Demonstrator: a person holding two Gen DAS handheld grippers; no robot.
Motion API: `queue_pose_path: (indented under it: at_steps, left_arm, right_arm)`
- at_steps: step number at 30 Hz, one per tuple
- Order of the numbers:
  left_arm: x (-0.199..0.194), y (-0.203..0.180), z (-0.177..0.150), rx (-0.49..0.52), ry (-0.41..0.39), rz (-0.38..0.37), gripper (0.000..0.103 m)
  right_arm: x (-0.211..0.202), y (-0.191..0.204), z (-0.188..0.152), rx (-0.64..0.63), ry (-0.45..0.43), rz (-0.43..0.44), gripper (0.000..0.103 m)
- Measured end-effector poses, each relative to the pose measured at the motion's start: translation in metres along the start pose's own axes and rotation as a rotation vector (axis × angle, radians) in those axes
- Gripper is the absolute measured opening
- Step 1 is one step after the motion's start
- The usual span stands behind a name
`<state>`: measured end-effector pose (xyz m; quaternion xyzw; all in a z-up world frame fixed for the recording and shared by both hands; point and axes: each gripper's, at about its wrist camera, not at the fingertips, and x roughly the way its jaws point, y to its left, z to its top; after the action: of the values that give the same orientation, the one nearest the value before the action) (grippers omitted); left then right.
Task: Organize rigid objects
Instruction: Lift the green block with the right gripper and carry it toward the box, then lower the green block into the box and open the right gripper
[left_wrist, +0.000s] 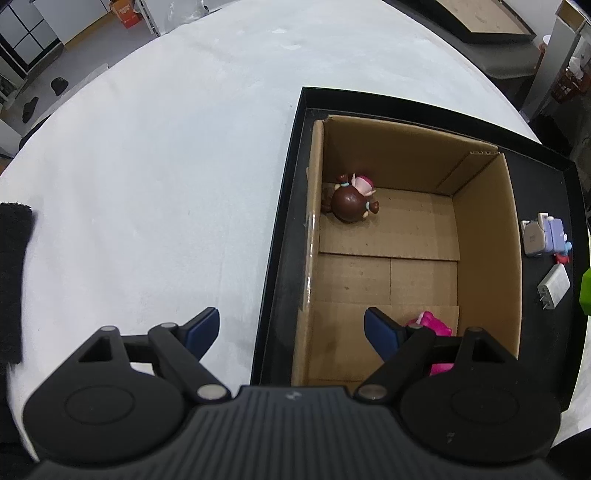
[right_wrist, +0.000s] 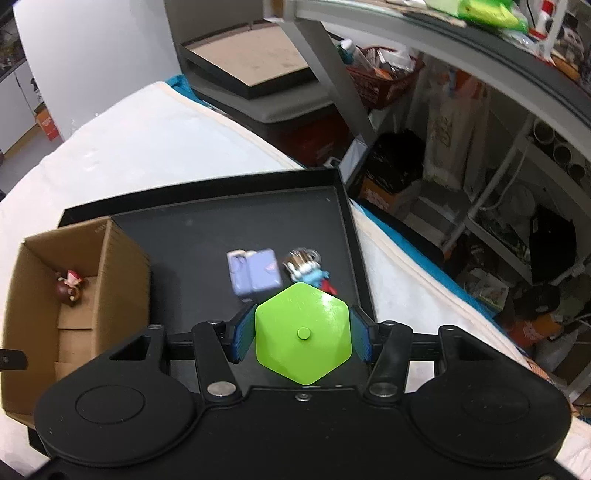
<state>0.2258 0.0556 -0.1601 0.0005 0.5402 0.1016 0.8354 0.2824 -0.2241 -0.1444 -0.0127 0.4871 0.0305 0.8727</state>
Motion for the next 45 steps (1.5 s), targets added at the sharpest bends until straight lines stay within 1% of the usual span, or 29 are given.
queue_pose_path:
  at_steps: [4, 10, 11, 13, 15, 17, 18, 19, 24, 26, 27, 29, 30, 32, 33, 36, 42, 45]
  left_arm:
    - [0.004, 0.003, 0.001, 0.002, -0.006, -0.019, 0.084]
    - [0.009, 0.006, 0.004, 0.007, -0.017, -0.049, 0.083]
    - [0.010, 0.007, 0.004, 0.008, -0.019, -0.053, 0.081]
    - [0.011, 0.009, 0.005, 0.005, -0.022, -0.073, 0.081]
    - [0.012, 0.010, 0.006, 0.005, -0.027, -0.088, 0.078]
    - [0.015, 0.011, 0.006, 0.005, -0.025, -0.103, 0.070]
    - [0.016, 0.012, 0.007, 0.003, -0.023, -0.111, 0.068]
    - [0.018, 0.014, 0.007, -0.042, 0.020, -0.115, 0.064]
    - [0.024, 0.018, 0.007, -0.037, 0.020, -0.132, 0.057]
    - [0.028, 0.021, 0.008, -0.046, 0.030, -0.152, 0.047]
    - [0.030, 0.022, 0.008, -0.048, 0.033, -0.160, 0.044]
    - [0.034, 0.022, 0.008, -0.043, 0.040, -0.174, 0.031]
    - [0.035, 0.023, 0.008, -0.043, 0.043, -0.180, 0.027]
    - [0.037, 0.024, 0.009, -0.043, 0.042, -0.197, 0.017]
    - [0.037, 0.024, 0.010, -0.045, 0.044, -0.207, 0.014]
    - [0.038, 0.024, 0.011, -0.033, 0.031, -0.211, 0.013]
    - [0.042, 0.029, 0.015, -0.038, 0.053, -0.233, 0.013]
    - [0.044, 0.032, 0.017, -0.061, 0.069, -0.241, 0.013]
  right_arm:
    - [-0.007, 0.013, 0.006, -0.024, -0.024, 0.032, 0.052]
    - [-0.016, 0.037, 0.015, -0.056, -0.050, 0.049, 0.052]
    - [-0.017, 0.041, 0.017, -0.060, -0.054, 0.050, 0.052]
    - [-0.020, 0.050, 0.020, -0.070, -0.063, 0.051, 0.052]
    - [-0.022, 0.057, 0.022, -0.087, -0.073, 0.051, 0.052]
    - [-0.024, 0.066, 0.024, -0.100, -0.077, 0.066, 0.052]
    - [-0.025, 0.070, 0.025, -0.106, -0.078, 0.070, 0.052]
    - [-0.026, 0.074, 0.026, -0.113, -0.081, 0.075, 0.052]
    - [-0.032, 0.099, 0.033, -0.144, -0.098, 0.114, 0.052]
    - [-0.031, 0.109, 0.036, -0.150, -0.094, 0.126, 0.052]
    - [-0.030, 0.113, 0.037, -0.151, -0.091, 0.133, 0.052]
    - [-0.027, 0.121, 0.039, -0.155, -0.085, 0.137, 0.052]
    - [-0.025, 0.125, 0.040, -0.156, -0.083, 0.139, 0.052]
    - [-0.023, 0.132, 0.041, -0.157, -0.079, 0.143, 0.052]
    - [-0.022, 0.135, 0.042, -0.157, -0.077, 0.143, 0.052]
    - [-0.018, 0.145, 0.045, -0.163, -0.073, 0.140, 0.052]
    - [-0.010, 0.164, 0.049, -0.188, -0.064, 0.143, 0.052]
    - [-0.005, 0.173, 0.052, -0.194, -0.058, 0.151, 0.052]
